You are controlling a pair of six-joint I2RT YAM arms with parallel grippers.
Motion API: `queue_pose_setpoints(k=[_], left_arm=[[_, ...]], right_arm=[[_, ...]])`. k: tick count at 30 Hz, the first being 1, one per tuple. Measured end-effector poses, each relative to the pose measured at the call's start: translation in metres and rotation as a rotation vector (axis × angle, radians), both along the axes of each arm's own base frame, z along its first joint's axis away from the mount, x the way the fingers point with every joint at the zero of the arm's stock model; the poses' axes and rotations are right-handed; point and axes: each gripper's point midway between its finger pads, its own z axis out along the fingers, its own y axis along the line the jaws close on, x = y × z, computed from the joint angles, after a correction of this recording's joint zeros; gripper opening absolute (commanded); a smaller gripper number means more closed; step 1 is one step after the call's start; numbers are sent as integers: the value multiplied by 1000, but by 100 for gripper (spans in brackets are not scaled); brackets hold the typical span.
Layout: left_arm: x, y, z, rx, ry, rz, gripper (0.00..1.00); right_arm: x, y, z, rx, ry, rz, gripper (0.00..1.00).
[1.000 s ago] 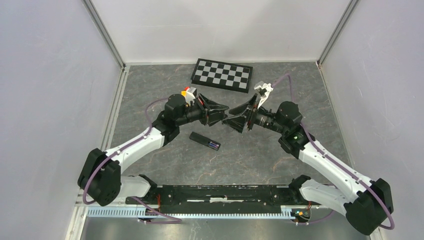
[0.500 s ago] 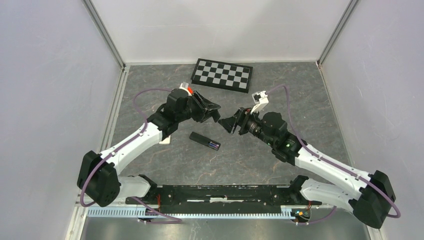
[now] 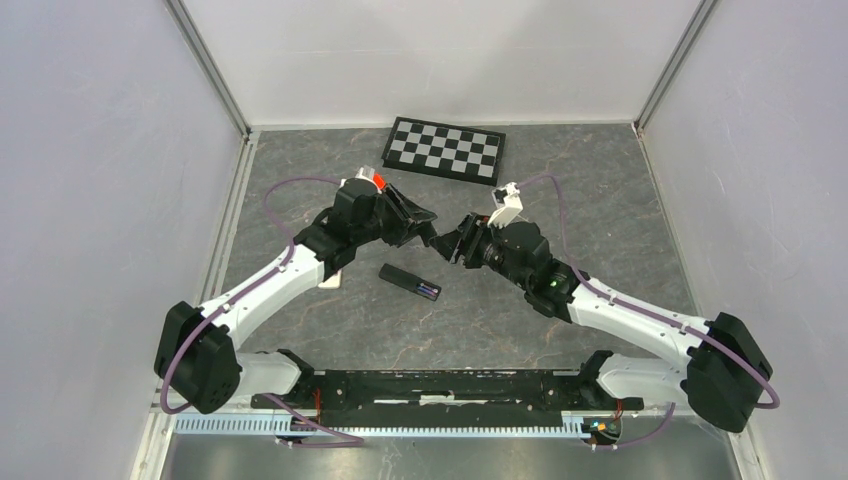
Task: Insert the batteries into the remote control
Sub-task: Adjust the battery cover.
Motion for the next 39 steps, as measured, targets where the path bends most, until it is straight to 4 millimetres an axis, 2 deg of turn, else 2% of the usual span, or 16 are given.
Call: queue_pose_setpoints(k=[8,16,22,24,26,29,32,36,39], left_arm=[[1,1,-1,10,-8,1,37],[1,1,-1,12,-9,0,39],[1,1,-1,12,-9,0,41],[1,1,-1,12,-10,0,48],[1,1,-1,12,-10,0,60],[0,3,2,15,-20,2,83],[-2,10,5,15,-38,14,98],[-7,34,-1,28,-60,51,100],[-15,60,-15,63,-73,74,100]], right_arm=[[0,7,13,58,-19,16,62],[6,17,7,72,14,15,40],[9,26,8,104,34,24,19],[9,28,10,119,40,28,8],[8,29,12,133,41,31,0],[8,30,14,145,43,31,0],[6,29,16,152,43,36,0],[-5,24,12,155,49,63,0],[-17,21,-1,144,80,109,0]])
